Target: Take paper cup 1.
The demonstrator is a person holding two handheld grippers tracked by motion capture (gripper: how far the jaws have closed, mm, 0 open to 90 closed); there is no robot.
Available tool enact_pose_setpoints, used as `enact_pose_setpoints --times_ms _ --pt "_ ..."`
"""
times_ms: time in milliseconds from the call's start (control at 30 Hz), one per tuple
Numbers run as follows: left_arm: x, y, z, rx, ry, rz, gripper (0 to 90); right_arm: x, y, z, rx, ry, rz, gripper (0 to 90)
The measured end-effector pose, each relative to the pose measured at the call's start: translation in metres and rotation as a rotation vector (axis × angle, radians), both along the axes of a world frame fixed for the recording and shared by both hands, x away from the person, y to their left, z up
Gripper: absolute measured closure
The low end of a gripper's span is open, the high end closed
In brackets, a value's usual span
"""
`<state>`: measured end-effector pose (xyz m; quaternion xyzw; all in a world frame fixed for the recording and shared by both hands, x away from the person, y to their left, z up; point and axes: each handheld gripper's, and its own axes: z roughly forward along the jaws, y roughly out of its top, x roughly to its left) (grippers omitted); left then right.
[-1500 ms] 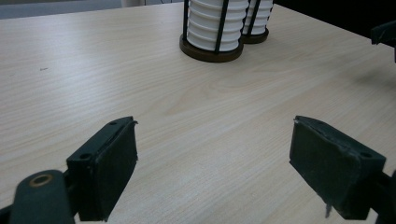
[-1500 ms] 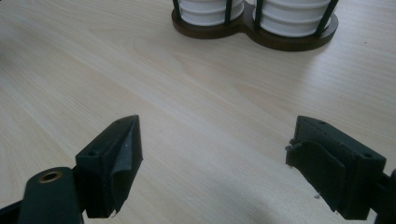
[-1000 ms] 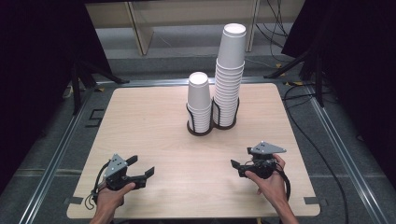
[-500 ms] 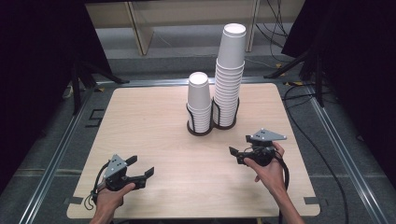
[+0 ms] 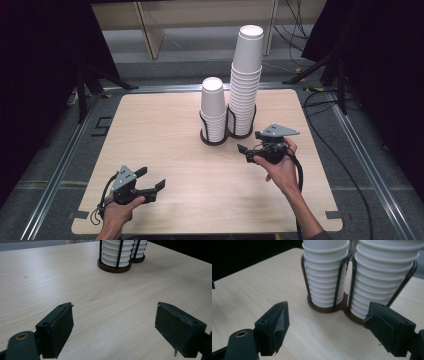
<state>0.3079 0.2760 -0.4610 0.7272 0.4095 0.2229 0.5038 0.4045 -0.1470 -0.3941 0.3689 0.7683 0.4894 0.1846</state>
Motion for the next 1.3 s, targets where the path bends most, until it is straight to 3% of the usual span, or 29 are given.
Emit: enact_pose_setpoints --times_ms 133,167,200,267,300,333,367,433,533,600,667,800,833,1100,1300 --pt "0.000 -0.001 0.000 -0.002 0.000 0.001 14.7 0.007 0.010 0.010 0.016 -0.023 0.019 18.6" --pt "0.001 -0.001 -0.001 -0.005 -0.018 -0.016 14.7 0.010 0.016 0.015 0.034 -0.034 0.012 18.4" --pt "0.001 -0.001 -0.001 -0.005 -0.018 -0.016 14.7 0.011 0.018 0.017 0.039 -0.022 0.023 18.4" --pt "0.000 -0.001 0.000 0.004 -0.010 -0.014 14.7 0.015 0.024 0.021 0.043 -0.032 0.032 18.3" --pt "0.002 -0.001 -0.001 -0.003 -0.025 -0.026 14.7 0.016 0.025 0.023 0.030 -0.049 0.022 18.3" --pt "0.000 -0.001 0.000 -0.001 -0.008 -0.011 14.7 0.016 0.025 0.023 0.030 -0.049 0.022 18.3" --pt "0.002 -0.001 -0.001 -0.007 -0.026 -0.028 14.7 0.020 0.030 0.026 0.040 -0.065 0.022 18.3" --pt "0.000 -0.001 -0.001 -0.001 -0.010 -0.014 14.7 0.024 0.035 0.030 0.046 -0.053 0.035 18.3" --pt "0.002 0.000 -0.001 -0.009 -0.024 -0.026 14.6 0.031 0.042 0.036 0.066 -0.067 0.037 18.2" --pt "0.000 0.000 0.000 0.005 0.003 -0.003 14.7 0.035 0.046 0.039 0.062 -0.079 0.038 18.1" --pt "0.002 0.000 -0.001 -0.006 -0.019 -0.023 14.7 0.040 0.050 0.042 0.070 -0.075 0.043 18.0" --pt "0.000 0.000 -0.001 0.004 -0.005 -0.011 14.6 0.048 0.058 0.047 0.065 -0.066 0.033 18.0" --pt "0.000 0.000 -0.001 0.004 -0.005 -0.011 14.7 0.049 0.060 0.047 0.085 -0.059 0.031 18.0" --pt "0.002 -0.001 -0.002 -0.005 -0.020 -0.028 14.7 0.059 0.070 0.054 0.068 -0.052 0.023 17.9" --pt "0.002 -0.001 -0.001 -0.007 -0.021 -0.028 14.6 0.069 0.081 0.059 0.046 -0.082 0.015 17.3"
